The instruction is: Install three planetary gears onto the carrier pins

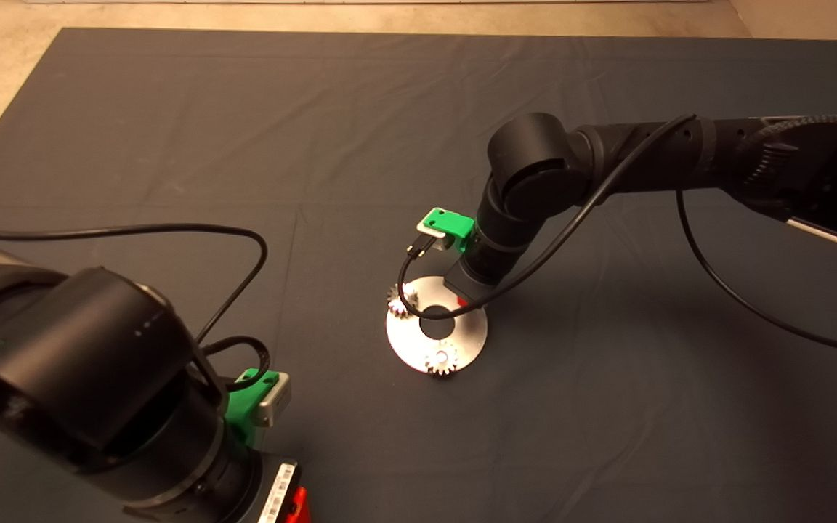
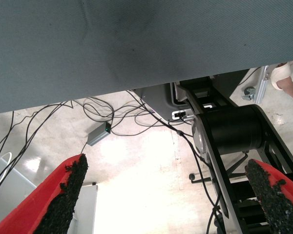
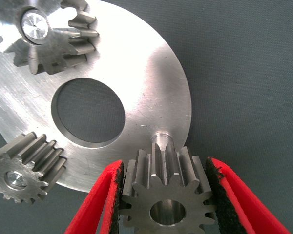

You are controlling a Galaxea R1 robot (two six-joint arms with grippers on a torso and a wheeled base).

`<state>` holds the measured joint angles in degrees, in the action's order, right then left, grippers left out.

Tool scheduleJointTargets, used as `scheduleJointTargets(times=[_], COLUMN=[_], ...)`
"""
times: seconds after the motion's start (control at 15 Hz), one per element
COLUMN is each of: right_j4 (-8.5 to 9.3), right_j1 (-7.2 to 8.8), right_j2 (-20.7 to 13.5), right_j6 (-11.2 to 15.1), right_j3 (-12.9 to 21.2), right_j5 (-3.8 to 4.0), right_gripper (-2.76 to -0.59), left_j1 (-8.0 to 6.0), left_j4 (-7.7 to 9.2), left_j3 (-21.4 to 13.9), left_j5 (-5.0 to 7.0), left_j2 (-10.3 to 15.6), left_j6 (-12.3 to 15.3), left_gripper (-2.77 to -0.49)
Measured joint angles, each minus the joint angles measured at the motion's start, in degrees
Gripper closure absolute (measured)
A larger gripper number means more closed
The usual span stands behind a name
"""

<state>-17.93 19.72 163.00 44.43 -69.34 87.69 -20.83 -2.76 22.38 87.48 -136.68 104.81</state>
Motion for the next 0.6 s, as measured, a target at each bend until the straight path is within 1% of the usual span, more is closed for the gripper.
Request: scheduleJointTargets(times=[0.07,0.6], right_j4=[-0.09,-0.87], right_j1=[0.0,-0.02], right_j2=[0.04,0.04], right_j6=[0.0,0.01], right_j3=[0.0,0.0], right_j5=[-0.09,-0.01], right_gripper=[-1.07,-1.07], left_j1=[0.0,-0.01], left_j4=[0.0,0.0], left_j3=[0.0,0.0], left_j5=[0.0,0.0], left_j2=[-0.01,-0.45], left_j6=[0.0,0.0], left_gripper=[-2.33,-2.33])
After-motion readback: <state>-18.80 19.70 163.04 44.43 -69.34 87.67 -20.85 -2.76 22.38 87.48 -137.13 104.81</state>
